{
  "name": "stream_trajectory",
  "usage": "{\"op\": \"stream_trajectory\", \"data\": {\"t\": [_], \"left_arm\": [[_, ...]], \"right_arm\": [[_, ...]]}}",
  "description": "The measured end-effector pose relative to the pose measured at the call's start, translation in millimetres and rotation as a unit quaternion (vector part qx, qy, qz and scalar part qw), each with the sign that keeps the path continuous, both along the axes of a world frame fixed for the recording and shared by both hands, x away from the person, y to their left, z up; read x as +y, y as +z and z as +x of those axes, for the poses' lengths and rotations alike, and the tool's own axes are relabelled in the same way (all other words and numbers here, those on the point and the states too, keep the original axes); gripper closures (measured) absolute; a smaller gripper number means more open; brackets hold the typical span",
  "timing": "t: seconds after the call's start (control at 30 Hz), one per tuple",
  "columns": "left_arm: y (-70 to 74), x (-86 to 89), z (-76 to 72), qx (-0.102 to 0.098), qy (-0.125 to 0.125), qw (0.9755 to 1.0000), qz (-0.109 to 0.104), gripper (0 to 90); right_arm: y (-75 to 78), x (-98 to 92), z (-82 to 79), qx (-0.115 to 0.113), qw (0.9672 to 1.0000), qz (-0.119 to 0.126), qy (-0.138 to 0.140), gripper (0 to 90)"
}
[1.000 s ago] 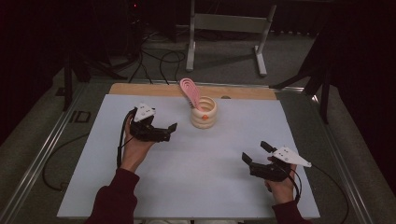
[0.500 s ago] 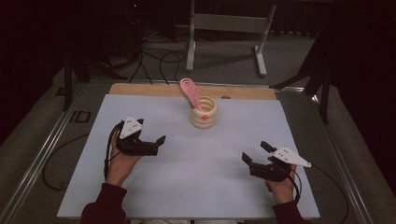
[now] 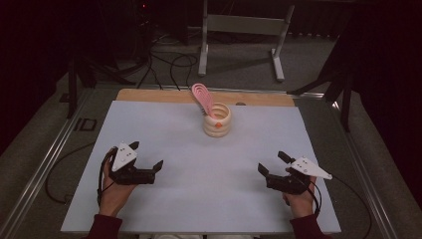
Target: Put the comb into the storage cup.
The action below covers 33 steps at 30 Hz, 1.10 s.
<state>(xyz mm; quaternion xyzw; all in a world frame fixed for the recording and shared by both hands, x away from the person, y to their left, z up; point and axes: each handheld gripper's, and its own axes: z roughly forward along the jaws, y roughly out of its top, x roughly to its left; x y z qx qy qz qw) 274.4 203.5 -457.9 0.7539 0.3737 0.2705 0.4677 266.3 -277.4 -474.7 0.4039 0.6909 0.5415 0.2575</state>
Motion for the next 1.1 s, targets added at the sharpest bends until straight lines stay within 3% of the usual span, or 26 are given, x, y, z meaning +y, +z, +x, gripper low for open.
{"op": "stream_trajectory", "data": {"t": [0.13,0.2,0.33,0.57,1.07,1.1], "left_arm": [[-8.0,7.0,-4.3,0.000,0.002,0.9996,-0.027,0.1],[-12.4,9.5,-6.7,0.000,0.011,0.9998,-0.016,0.1],[-15.5,14.0,-12.3,-0.009,0.016,0.9997,-0.018,0.1],[-16.4,30.2,-24.7,-0.032,0.045,0.9977,-0.039,0.2],[-14.7,47.4,-33.4,-0.049,0.057,0.9956,-0.057,0.2],[-14.9,50.7,-33.6,-0.050,0.064,0.9946,-0.064,0.2]], "right_arm": [[0.9,-0.3,-0.9,-0.002,1.0000,0.000,0.002,9.4],[1.3,-0.5,-1.0,-0.002,1.0000,0.002,0.003,9.4],[3.1,-1.1,-2.3,-0.006,1.0000,0.002,0.004,9.4],[4.9,0.3,-4.6,-0.009,0.9999,0.002,0.010,9.4],[-0.6,3.8,-9.3,-0.005,0.9998,-0.007,0.018,9.5],[-0.1,3.5,-10.0,-0.007,0.9998,-0.007,0.018,9.5]]}}
